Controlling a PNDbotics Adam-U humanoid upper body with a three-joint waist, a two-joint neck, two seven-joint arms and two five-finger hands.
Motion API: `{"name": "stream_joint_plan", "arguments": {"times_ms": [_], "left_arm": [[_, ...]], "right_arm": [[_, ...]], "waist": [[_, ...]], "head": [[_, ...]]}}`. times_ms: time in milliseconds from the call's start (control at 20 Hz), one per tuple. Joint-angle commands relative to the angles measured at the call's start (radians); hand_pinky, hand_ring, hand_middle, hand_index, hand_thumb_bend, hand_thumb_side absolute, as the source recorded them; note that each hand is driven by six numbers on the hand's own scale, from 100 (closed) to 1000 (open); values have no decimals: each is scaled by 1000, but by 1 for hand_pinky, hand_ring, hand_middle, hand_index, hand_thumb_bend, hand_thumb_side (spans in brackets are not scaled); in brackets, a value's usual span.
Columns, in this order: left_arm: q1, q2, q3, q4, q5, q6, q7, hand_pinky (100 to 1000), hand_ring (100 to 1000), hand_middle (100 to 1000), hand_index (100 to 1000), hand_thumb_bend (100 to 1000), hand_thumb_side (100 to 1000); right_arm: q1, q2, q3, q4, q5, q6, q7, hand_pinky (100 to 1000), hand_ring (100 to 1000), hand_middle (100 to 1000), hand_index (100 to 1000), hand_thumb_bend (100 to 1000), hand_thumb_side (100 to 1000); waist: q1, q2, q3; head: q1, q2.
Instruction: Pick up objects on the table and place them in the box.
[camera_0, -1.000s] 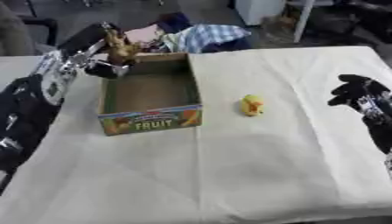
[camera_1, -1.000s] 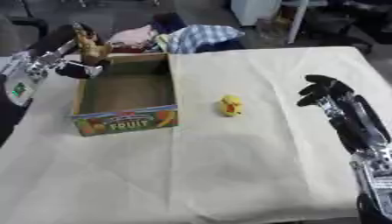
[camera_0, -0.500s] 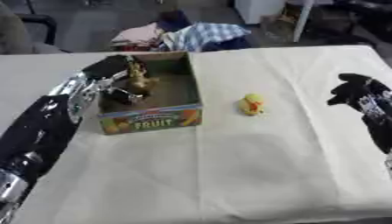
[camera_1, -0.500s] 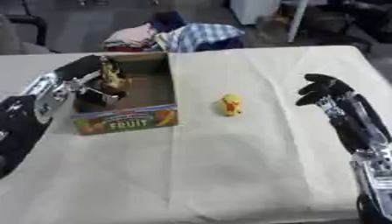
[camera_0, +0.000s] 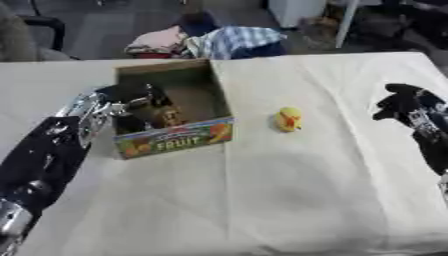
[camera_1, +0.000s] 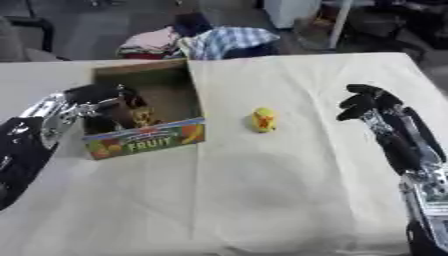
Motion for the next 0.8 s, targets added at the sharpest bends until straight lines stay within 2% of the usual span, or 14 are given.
{"name": "stream_joint_plan", "arguments": {"times_ms": [50,300,450,600,700,800], "left_arm": [[-16,61,1,-58,35,-13,-45,915,763,796,878,678,952],[-17,133,-7,-171,112,-22,-93,904,819,855,895,748,1000],[-11,178,-9,-246,178,-15,-109,909,825,868,896,713,1000],[12,218,-9,-317,292,0,-128,931,789,842,884,591,1000],[43,245,-6,-372,408,13,-135,947,738,791,854,481,930],[85,272,1,-441,552,44,-135,975,686,747,825,332,875]], "right_arm": [[-15,-16,-11,-17,1,-2,-3,668,569,595,821,100,685],[-14,-25,-16,-10,7,-5,-9,668,569,595,821,100,684],[-19,-31,-18,-5,11,-8,-12,668,569,596,821,100,681],[-34,-45,-17,3,17,-14,-8,670,572,599,823,100,677],[-56,-64,-12,15,26,-23,0,670,574,602,825,100,671],[-89,-93,-7,38,38,-36,6,671,577,608,829,100,666]], "waist": [[-1,-12,3],[-2,-16,15],[-2,-20,22],[-4,-22,31],[-4,-24,38],[-5,-26,47]], "head": [[-7,5],[-19,5],[-24,5],[-33,5],[-35,5],[-43,5]]}}
